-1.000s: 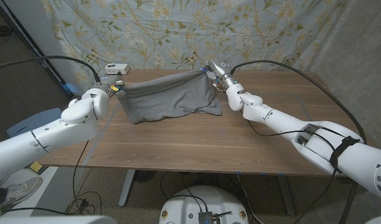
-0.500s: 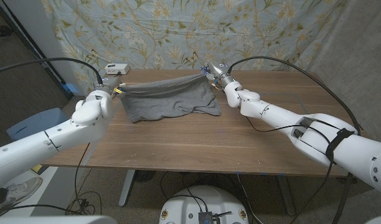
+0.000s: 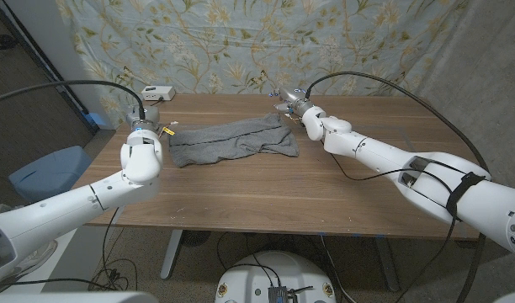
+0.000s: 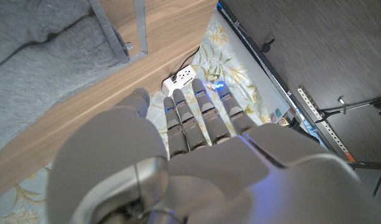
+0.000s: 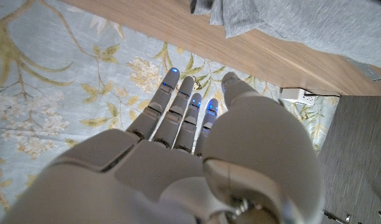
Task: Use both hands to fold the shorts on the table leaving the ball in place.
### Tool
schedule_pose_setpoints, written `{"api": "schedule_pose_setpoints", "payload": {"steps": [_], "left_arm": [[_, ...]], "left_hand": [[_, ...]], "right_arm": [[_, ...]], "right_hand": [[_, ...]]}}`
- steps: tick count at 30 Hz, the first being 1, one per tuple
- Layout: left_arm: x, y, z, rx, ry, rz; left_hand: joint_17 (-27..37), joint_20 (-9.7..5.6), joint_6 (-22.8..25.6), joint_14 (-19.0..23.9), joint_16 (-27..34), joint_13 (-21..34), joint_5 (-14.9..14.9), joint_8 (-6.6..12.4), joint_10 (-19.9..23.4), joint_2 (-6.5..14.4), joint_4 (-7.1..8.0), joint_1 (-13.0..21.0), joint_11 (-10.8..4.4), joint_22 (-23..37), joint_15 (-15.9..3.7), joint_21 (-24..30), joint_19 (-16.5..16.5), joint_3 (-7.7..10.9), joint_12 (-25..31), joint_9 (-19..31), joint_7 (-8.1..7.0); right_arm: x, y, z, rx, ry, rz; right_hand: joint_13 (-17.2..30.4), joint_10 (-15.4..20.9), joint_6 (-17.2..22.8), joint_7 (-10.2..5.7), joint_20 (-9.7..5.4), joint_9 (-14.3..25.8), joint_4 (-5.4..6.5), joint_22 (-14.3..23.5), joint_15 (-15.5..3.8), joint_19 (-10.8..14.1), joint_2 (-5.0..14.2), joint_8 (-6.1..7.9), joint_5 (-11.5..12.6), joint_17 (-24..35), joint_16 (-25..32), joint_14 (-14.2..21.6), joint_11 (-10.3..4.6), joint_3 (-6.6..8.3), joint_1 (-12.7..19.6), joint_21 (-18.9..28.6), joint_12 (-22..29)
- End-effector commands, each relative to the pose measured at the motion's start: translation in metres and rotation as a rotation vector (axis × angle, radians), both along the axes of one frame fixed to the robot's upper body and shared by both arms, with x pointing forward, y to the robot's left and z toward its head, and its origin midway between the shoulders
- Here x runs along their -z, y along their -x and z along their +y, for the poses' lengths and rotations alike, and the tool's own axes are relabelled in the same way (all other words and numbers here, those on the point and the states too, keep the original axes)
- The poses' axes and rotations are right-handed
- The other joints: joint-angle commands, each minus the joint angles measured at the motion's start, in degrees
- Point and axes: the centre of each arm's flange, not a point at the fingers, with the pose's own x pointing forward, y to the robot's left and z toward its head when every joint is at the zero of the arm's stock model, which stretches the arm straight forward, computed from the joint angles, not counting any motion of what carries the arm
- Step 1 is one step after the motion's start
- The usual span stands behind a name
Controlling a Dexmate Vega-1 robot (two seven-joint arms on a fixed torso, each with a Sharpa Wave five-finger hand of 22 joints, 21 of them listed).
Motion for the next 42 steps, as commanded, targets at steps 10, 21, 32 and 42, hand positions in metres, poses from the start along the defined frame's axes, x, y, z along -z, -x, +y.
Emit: {"api": "schedule_pose_setpoints", "payload": {"steps": [10,21,32,42], "left_arm": [[0.022,-0.003,-0.013,0.29,0.18,0.182],[0.033,-0.003,-0.019,0.31,0.166,0.275],[0.04,-0.009,-0.031,0.268,0.069,0.367],[0.05,-0.018,-0.047,0.212,-0.066,0.401]], "left_hand": [[-0.5,2.28,-9.5,-8.6,-1.3,-1.1,1.8,-0.33,-8.7,-8.9,2.24,-10.2,2.33,0.1,1.51,-2.8,-4.1,-8.12,-1.9,-0.1,0.41],[-0.6,3.31,-12.1,-11.0,-1.3,-1.3,2.9,-0.1,-11.3,-12.3,1.83,-11.3,3.23,0.0,2.59,-3.8,-5.3,-10.43,-1.8,-0.1,1.09],[-0.8,4.62,-14.2,-13.9,-1.5,-1.4,4.2,0.08,-14.1,-14.7,0.26,-9.6,3.74,0.0,4.41,-4.6,-5.6,-11.66,-1.9,-0.1,2.07],[-0.9,4.27,-15.1,-14.4,-0.9,-1.5,5.9,0.54,-14.7,-14.2,-2.39,-4.6,2.48,0.0,4.04,-4.8,-4.5,-10.97,-1.2,-0.1,1.82]], "right_arm": [[0.041,0.028,0.003,-0.103,0.003,0.172],[0.067,0.04,0.012,-0.14,0.004,0.234],[0.089,0.044,0.019,-0.17,-0.017,0.286],[0.1,0.046,0.02,-0.193,-0.042,0.307]], "right_hand": [[-0.5,-0.7,0.4,0.74,2.4,0.2,4.73,0.2,-3.12,-3.1,0.2,-0.49,-0.1,-0.6,-1.1,-2.7,2.05,-2.11,-8.9,-1.7,0.0],[-0.6,-0.3,0.2,0.79,2.59,0.2,5.07,0.1,-2.97,-3.5,0.73,-0.57,0.1,-0.9,-1.3,-3.0,2.24,-1.83,-9.7,-2.0,0.2],[-0.7,0.2,0.8,1.19,2.62,0.2,4.81,0.1,-2.66,-3.4,1.06,-0.36,0.3,-1.4,-1.3,-2.6,2.56,-1.21,-9.6,-2.1,0.4],[-0.8,0.7,1.5,1.4,2.64,0.2,4.63,0.1,-2.45,-3.3,1.35,-0.15,0.3,-1.7,-1.3,-2.2,2.81,-0.64,-9.5,-2.2,0.6]]}}
